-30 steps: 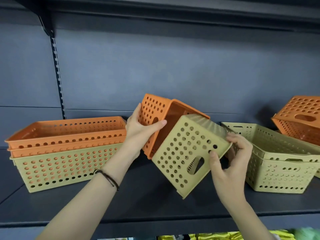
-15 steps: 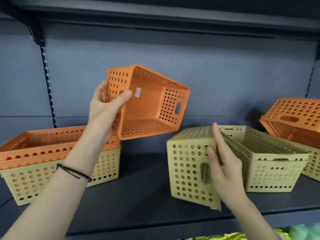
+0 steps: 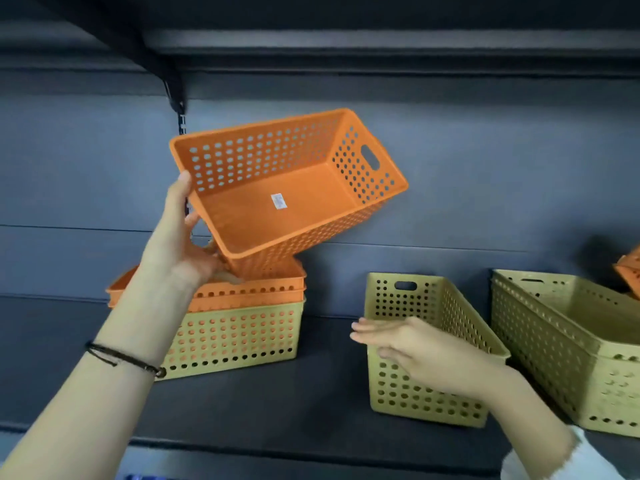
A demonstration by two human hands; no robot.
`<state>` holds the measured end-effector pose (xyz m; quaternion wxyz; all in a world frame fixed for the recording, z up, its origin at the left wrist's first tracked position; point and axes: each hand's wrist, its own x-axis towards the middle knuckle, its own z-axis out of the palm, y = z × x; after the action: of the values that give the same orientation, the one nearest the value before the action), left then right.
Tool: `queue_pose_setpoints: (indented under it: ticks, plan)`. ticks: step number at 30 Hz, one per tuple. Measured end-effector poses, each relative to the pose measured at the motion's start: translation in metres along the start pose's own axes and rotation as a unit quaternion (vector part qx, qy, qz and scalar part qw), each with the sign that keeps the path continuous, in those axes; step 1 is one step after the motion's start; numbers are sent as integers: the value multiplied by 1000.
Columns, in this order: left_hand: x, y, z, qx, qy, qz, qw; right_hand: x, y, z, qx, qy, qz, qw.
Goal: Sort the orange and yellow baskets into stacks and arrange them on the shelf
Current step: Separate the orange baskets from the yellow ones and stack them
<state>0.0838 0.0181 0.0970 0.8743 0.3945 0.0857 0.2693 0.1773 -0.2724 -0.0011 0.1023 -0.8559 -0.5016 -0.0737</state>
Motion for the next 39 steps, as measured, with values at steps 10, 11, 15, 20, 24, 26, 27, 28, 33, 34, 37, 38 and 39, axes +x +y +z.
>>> queue_pose_setpoints:
  ticks: [10,11,15,20,24,26,27,28,33,34,37,38,39]
  plan:
    - [20,16,-34,137,-92,-136,977,45,-1,-31,390,311,132,857]
    - [19,18,-36,146,-97,-145,974,51,1,-35,398,316,123,852]
    - [11,30,-34,180,-114,-65,975,78,-2,-39,395,357,84,843]
    - [5,63,-47,249,-92,100,959,124,-44,-39,449,351,8,822]
    - [12,80,-74,278,-74,167,943,155,-70,-28,478,337,20,811]
    - [20,78,-88,285,-73,171,940,166,-77,-16,485,326,42,810]
    - [25,74,-96,293,-71,165,939,171,-79,-9,481,322,53,814]
    - [32,70,-106,306,-70,157,936,174,-80,-2,472,319,63,819]
    - [48,51,-145,400,-70,111,907,177,-82,20,438,312,116,835]
    - [51,49,-150,407,-62,102,906,177,-81,25,432,315,130,835]
    - [59,44,-159,443,5,94,892,177,-77,42,419,334,165,828]
    - [59,39,-163,441,3,91,893,177,-76,48,417,336,172,827]
    - [58,34,-166,430,-10,87,898,178,-75,54,423,335,171,825]
